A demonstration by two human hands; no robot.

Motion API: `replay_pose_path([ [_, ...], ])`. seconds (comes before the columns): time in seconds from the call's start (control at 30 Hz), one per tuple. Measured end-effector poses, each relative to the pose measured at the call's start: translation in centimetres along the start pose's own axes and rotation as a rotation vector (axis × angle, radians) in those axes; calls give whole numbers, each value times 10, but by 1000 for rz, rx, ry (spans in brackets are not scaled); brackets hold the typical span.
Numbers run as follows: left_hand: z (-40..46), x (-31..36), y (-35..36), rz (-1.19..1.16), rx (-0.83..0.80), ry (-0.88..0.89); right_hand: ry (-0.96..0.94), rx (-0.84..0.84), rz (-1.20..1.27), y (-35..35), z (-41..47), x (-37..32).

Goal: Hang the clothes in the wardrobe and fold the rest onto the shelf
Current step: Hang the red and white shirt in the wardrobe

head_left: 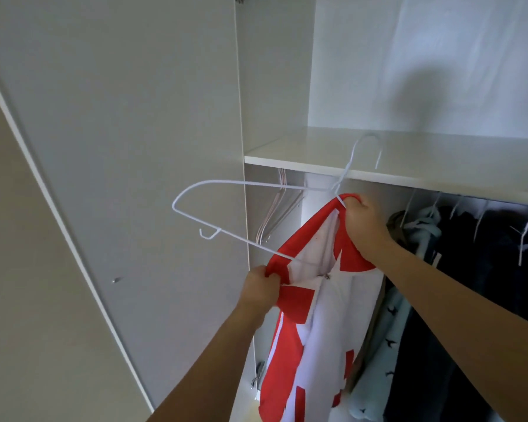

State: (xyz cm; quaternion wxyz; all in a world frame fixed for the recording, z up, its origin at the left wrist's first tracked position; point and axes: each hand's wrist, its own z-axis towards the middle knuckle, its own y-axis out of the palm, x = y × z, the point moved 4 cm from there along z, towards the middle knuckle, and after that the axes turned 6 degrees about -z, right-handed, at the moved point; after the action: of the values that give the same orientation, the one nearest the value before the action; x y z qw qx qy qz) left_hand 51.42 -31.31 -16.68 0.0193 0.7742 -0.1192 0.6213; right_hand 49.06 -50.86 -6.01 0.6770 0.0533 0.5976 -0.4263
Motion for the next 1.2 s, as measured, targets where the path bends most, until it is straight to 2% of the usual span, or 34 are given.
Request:
replay_pose_path([
  [0.07, -4, 8, -11, -291, 13, -106, 5, 17, -26, -4, -2, 13],
  [0.13, -9, 20, -20, -534, -61, -236, 28, 35, -23, -5, -6, 27],
  [0.3, -13, 39, -39, -633, -132, -353, 41, 107, 30, 1, -12, 49],
  [0.4, -7, 37, -50, -770, -88, -343, -2, 77, -5, 7, -13, 48],
  [0.63, -4, 54, -66, -683, 90, -131, -9, -73, -189, 25, -16, 54],
  [0.77, 3, 51, -78, -561, 282, -65, 91, -167, -96, 32, -16, 54],
  [0.83, 6, 50, -83, -536, 308, -58, 193, -211, -1, 33, -17, 53],
  [0.93, 8, 50, -91, -494, 293, -109, 329, -358, -85, 36, -14, 45],
  [1.0, 10, 47, -99, -501, 276, -182, 408, -534, -188, 34, -22, 42],
  [1.1, 15, 43, -106, -528, 296, -208, 346, -822, 44, 27, -40, 40],
  [1.2, 18, 44, -107, -512, 321, -188, 330, -940, 137, 25, -46, 43],
])
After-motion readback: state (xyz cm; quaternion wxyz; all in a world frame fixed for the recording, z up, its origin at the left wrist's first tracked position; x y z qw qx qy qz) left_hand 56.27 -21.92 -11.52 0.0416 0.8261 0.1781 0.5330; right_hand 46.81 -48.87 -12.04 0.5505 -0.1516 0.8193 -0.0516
